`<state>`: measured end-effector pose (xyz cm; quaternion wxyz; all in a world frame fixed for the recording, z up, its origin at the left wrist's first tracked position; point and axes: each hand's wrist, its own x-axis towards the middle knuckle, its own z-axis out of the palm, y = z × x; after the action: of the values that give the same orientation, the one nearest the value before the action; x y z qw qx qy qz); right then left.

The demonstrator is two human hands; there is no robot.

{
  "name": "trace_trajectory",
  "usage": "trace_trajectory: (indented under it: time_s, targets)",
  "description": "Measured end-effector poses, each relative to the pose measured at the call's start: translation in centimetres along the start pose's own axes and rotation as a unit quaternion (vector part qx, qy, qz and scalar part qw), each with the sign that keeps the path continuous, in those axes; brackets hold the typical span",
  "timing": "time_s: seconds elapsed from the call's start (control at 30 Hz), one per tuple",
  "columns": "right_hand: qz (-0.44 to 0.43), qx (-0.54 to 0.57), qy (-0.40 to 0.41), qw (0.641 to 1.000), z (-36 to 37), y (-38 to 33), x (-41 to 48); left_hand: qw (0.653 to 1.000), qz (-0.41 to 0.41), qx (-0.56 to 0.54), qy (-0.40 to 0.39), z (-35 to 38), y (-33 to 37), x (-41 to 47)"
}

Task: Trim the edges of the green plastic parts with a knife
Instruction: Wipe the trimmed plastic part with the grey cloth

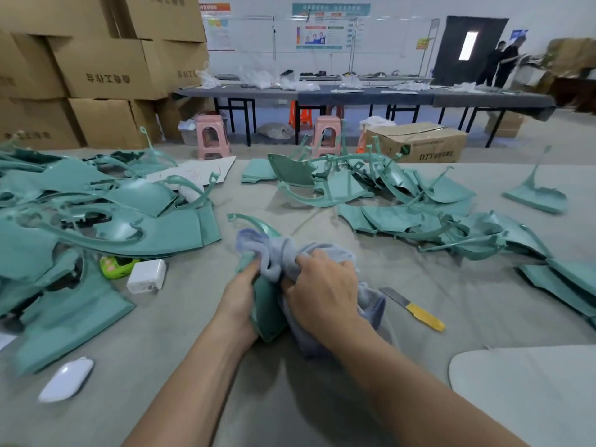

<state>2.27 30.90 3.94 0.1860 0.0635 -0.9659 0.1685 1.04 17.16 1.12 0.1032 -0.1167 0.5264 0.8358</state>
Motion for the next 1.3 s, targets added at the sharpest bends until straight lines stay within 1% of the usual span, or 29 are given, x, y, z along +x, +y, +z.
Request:
trace_trajectory:
  time_s: [0.07, 0.1, 0.13, 0.2, 0.23, 0.27, 0.3, 0.33, 0.37, 0.43, 0.47, 0.5, 0.53, 0.57, 0.6, 0.63, 0.67, 0.73, 0.83, 0.93, 1.0, 1.03, 1.07, 1.13, 1.23, 1.3]
  targets:
    - [0.066, 0.023, 0.02, 0.997, 0.4, -0.2, 1.2, 0.998, 0.054, 0.017, 0.004, 0.3, -0.2, 0.0]
    - [0.121, 0.057, 0.01, 0.991, 0.3, -0.2, 1.8, 0.996, 0.087, 0.018, 0.006, 0.5, -0.2, 0.0]
    - [0.189, 0.106, -0.012, 0.976, 0.0, 0.0, 2.6, 0.994, 0.109, 0.015, 0.012, 0.7, -0.3, 0.0]
    - [0.311, 0.214, -0.058, 0.924, -0.7, 1.0, 4.2, 0.992, 0.11, 0.055, 0.031, 0.6, -0.1, -0.3]
    - [0.343, 0.262, -0.062, 0.9, -1.4, 1.6, 4.9, 0.989, 0.101, 0.094, 0.053, 0.4, -0.1, -0.2]
    - [0.352, 0.299, -0.052, 0.885, -2.0, 2.1, 5.6, 0.986, 0.095, 0.125, 0.065, 0.0, -0.1, 0.0]
    - [0.339, 0.317, -0.03, 0.885, -2.6, 2.4, 6.3, 0.982, 0.089, 0.147, 0.073, -0.2, -0.1, 0.4]
    - [0.307, 0.318, -0.005, 0.897, -3.3, 2.4, 6.9, 0.981, 0.085, 0.158, 0.077, -0.1, 0.0, 0.7]
    - [0.265, 0.303, 0.022, 0.915, -3.7, 2.2, 7.6, 0.979, 0.084, 0.168, 0.077, 0.1, 0.1, 0.8]
    - [0.173, 0.236, 0.07, 0.954, -3.9, 1.1, 9.3, 0.977, 0.094, 0.182, 0.061, 0.6, 0.1, 0.9]
    - [0.129, 0.19, 0.078, 0.97, -3.7, 0.6, 10.2, 0.977, 0.096, 0.184, 0.048, 0.8, 0.1, 0.8]
    - [0.092, 0.14, 0.061, 0.984, -3.3, 0.1, 11.1, 0.977, 0.097, 0.187, 0.035, 0.9, 0.2, 0.6]
    - [0.067, 0.103, 0.015, 0.992, -2.9, -0.3, 11.9, 0.976, 0.097, 0.192, 0.028, 0.9, 0.1, 0.5]
    - [0.053, 0.096, -0.048, 0.993, -2.5, -0.3, 12.4, 0.975, 0.099, 0.196, 0.025, 0.9, 0.1, 0.3]
    - [0.045, 0.123, -0.115, 0.985, -2.1, -0.2, 12.7, 0.974, 0.098, 0.201, 0.028, 0.7, 0.1, 0.2]
    - [0.041, 0.164, -0.165, 0.972, -1.8, 0.0, 12.6, 0.973, 0.094, 0.206, 0.033, 0.6, 0.1, 0.2]
    - [0.032, 0.194, -0.192, 0.962, -1.6, 0.4, 12.3, 0.973, 0.091, 0.207, 0.036, 0.5, 0.1, 0.2]
    - [0.002, 0.207, -0.202, 0.957, -1.1, 1.2, 11.5, 0.975, 0.087, 0.203, 0.039, 0.4, 0.1, 0.4]
    - [-0.031, 0.186, -0.201, 0.961, -1.1, 2.2, 10.7, 0.976, 0.089, 0.197, 0.038, 0.5, -0.1, 0.8]
    - [-0.016, 0.163, -0.192, 0.968, -1.6, 3.3, 9.3, 0.978, 0.089, 0.185, 0.04, 0.4, -0.3, 0.9]
    - [0.004, 0.17, -0.179, 0.969, -1.9, 3.8, 8.0, 0.979, 0.084, 0.182, 0.045, 0.3, -0.4, 0.9]
    - [0.01, 0.169, -0.186, 0.968, -2.3, 3.9, 7.3, 0.979, 0.084, 0.181, 0.052, 0.5, -0.4, 0.8]
    - [0.013, 0.155, -0.2, 0.967, -2.8, 4.0, 6.5, 0.978, 0.085, 0.18, 0.057, 0.5, -0.5, 0.8]
    - [-0.001, 0.09, -0.226, 0.97, -4.0, 3.9, 4.4, 0.979, 0.093, 0.17, 0.06, 0.5, -0.5, 0.8]
    - [-0.051, 0.001, -0.247, 0.968, -5.4, 3.2, 0.5, 0.983, 0.089, 0.147, 0.062, 0.6, -0.5, 0.9]
    - [-0.08, -0.039, -0.251, 0.964, -5.5, 2.2, -2.1, 0.983, 0.083, 0.144, 0.081, 0.6, -0.1, 1.2]
